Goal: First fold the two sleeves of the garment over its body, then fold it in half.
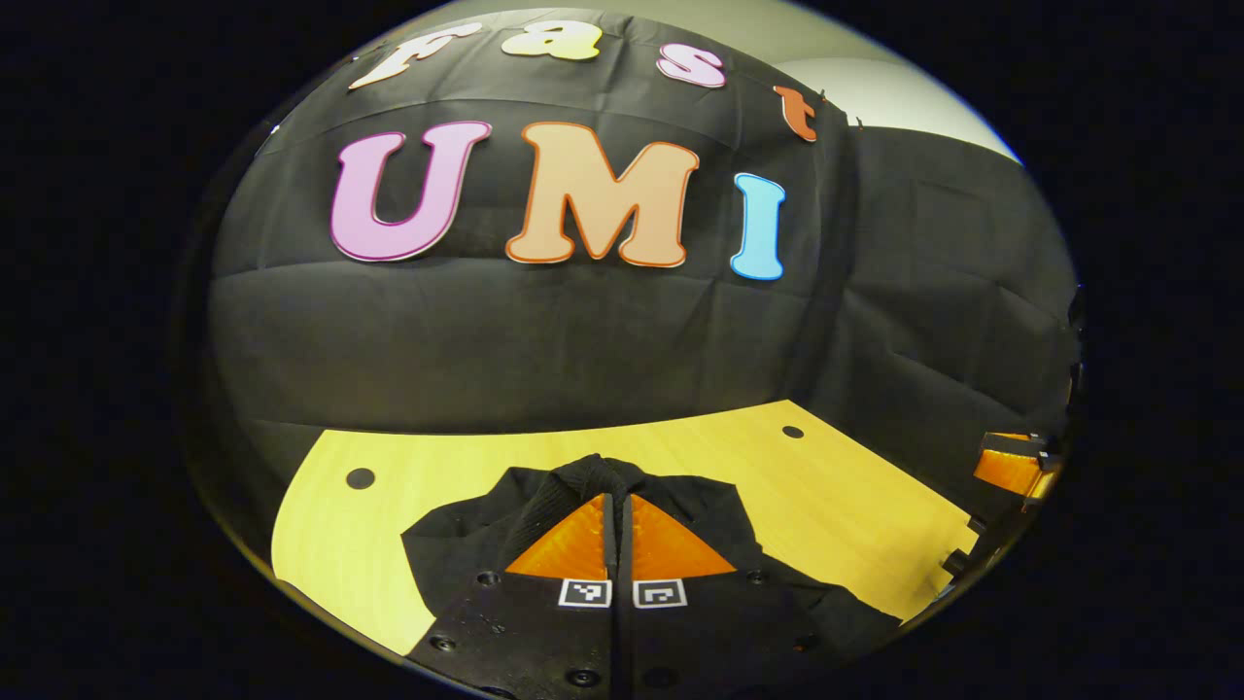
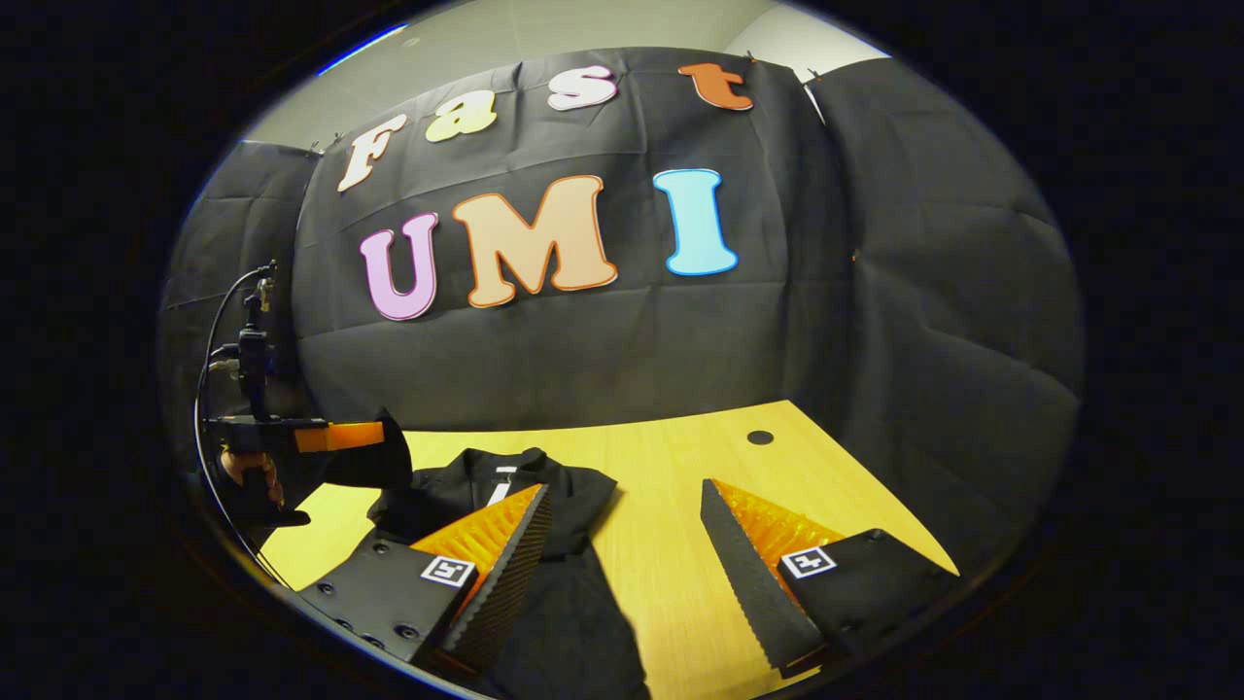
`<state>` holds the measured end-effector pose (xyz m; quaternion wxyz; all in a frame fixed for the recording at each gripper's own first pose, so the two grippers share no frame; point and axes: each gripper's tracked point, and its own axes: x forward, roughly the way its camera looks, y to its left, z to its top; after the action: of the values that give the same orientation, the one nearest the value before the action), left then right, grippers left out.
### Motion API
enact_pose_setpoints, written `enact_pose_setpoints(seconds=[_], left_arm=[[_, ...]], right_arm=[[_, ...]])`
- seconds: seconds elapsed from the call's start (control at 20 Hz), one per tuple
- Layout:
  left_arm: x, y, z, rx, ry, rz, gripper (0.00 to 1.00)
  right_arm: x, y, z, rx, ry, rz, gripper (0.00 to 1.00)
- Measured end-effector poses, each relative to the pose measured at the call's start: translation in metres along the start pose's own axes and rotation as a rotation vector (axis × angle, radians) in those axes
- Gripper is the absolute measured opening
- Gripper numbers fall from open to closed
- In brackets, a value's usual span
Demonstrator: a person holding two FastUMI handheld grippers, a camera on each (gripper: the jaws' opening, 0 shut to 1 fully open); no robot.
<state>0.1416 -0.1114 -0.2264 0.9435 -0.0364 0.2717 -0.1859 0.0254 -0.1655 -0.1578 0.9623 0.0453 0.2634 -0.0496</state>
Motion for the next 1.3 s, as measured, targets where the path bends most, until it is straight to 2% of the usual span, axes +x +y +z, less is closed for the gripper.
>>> enact_pose_setpoints(seconds=[0.4, 0.65, 0.9, 1.0, 1.1, 1.15, 1.2, 1.3], left_arm=[[0.068, -0.058, -0.037, 0.03, 0.115, -0.047, 0.0], [0.099, -0.076, -0.072, 0.05, 0.215, -0.042, 0.0], [0.128, -0.077, -0.12, 0.057, 0.337, -0.005, 0.0], [0.139, -0.078, -0.123, 0.079, 0.334, 0.023, 0.0], [0.148, -0.097, -0.108, 0.036, 0.247, -0.021, 0.02], [0.149, -0.116, -0.095, 0.0, 0.198, -0.081, 0.24], [0.141, -0.123, -0.08, -0.008, 0.158, -0.087, 0.47], [0.136, -0.116, -0.063, 0.008, 0.106, -0.05, 0.92]], right_arm=[[-0.002, -0.052, -0.017, -0.01, 0.039, -0.051, 0.98], [-0.005, -0.085, -0.019, 0.009, 0.05, -0.093, 0.98], [-0.005, -0.103, -0.031, 0.018, 0.078, -0.119, 0.98], [-0.006, -0.108, -0.035, 0.013, 0.089, -0.127, 0.98], [-0.006, -0.113, -0.038, 0.0, 0.094, -0.14, 0.98], [-0.007, -0.115, -0.037, -0.005, 0.092, -0.141, 0.98], [-0.008, -0.116, -0.037, -0.006, 0.091, -0.138, 0.98], [-0.005, -0.116, -0.037, -0.002, 0.091, -0.124, 0.98]])
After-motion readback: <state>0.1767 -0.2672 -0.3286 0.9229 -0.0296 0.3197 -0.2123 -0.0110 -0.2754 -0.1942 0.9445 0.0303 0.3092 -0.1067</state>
